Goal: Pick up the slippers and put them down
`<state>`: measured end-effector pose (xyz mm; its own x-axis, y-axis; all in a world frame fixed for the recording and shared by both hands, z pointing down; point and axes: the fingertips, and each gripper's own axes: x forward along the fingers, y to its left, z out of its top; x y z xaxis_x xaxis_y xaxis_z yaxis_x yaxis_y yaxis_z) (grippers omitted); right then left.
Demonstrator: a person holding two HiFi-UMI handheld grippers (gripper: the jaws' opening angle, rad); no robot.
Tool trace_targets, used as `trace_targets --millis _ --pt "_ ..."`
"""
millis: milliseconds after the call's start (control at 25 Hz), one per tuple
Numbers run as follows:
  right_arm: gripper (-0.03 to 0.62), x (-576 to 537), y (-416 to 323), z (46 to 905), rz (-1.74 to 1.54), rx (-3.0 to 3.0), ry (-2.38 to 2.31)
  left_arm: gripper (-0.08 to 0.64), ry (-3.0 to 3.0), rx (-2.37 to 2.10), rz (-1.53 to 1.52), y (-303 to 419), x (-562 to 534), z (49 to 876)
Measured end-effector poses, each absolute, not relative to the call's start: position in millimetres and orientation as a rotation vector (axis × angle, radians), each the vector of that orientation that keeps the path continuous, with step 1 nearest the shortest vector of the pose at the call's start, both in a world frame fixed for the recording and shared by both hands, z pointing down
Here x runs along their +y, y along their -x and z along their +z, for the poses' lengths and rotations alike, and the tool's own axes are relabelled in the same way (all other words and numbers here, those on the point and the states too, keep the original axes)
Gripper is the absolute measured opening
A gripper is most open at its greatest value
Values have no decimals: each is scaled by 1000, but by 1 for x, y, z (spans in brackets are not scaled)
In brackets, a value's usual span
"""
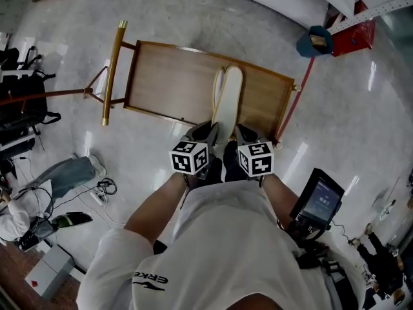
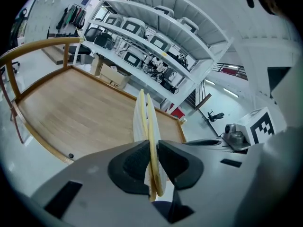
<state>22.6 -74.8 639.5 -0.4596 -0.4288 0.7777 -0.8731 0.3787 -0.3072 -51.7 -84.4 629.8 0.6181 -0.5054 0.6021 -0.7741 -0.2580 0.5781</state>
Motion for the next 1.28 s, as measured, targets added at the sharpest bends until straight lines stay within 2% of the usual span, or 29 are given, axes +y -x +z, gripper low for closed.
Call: trace_targets --millis 560,760,1280 --pt "3 -56 -3 655 1030 -2040 -1021 73 -2045 -940 407 19 -72 622" --pt "3 -55 0 653 1039 -2043 -1005 137 -1983 -954 423 26 -68 631" --pt "3 -57 5 651 1054 -2054 -986 119 -1942 -934 440 36 -70 633"
